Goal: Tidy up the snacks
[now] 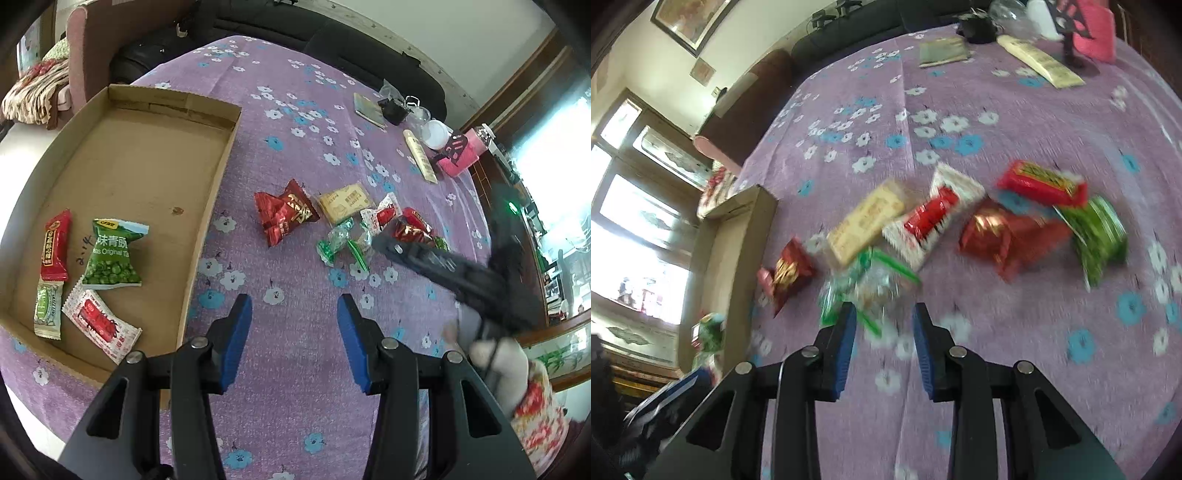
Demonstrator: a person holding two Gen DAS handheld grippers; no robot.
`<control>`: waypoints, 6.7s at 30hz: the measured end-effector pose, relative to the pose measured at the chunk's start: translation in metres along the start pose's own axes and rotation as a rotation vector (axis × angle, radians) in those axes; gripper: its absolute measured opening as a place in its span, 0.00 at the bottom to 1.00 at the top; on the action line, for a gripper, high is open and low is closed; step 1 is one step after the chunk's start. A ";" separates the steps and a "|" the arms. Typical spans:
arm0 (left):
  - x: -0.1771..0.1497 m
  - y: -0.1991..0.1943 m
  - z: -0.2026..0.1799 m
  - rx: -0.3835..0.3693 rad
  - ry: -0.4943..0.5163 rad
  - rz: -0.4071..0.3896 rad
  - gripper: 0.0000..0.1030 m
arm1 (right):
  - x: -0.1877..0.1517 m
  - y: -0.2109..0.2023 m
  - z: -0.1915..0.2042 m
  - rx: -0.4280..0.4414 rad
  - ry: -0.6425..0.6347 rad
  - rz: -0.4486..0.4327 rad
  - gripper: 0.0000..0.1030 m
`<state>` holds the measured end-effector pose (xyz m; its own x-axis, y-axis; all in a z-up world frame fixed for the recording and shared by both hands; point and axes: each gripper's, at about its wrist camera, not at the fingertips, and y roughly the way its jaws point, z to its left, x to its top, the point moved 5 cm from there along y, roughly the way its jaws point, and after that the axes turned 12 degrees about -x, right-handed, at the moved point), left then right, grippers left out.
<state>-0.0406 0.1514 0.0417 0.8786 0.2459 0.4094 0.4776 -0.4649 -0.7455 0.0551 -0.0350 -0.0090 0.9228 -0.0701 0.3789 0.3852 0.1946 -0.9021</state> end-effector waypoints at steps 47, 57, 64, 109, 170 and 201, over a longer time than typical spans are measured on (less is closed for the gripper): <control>0.031 0.067 -0.037 -0.054 0.197 0.100 0.22 | -0.031 -0.035 -0.018 0.030 -0.092 -0.015 0.24; 0.063 -0.052 0.094 0.167 0.061 -0.069 0.22 | -0.025 -0.032 0.122 0.193 -0.248 0.005 0.24; 0.071 -0.050 0.163 0.216 0.019 -0.038 0.22 | -0.030 0.002 0.211 0.215 -0.316 0.064 0.24; -0.046 -0.238 0.103 0.300 -0.275 -0.389 0.52 | -0.095 -0.047 0.260 0.241 -0.519 -0.043 0.29; 0.063 0.028 0.000 -0.077 0.343 0.131 0.54 | -0.067 -0.078 -0.018 -0.217 0.075 -0.086 0.39; 0.066 0.049 0.018 0.075 0.247 0.122 0.26 | 0.021 -0.037 0.002 0.147 -0.103 0.008 0.40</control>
<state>0.0405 0.1599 0.0226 0.9058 -0.0267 0.4228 0.3754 -0.4119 -0.8303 0.0604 -0.0415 0.0328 0.9167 0.0314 0.3983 0.3655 0.3365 -0.8678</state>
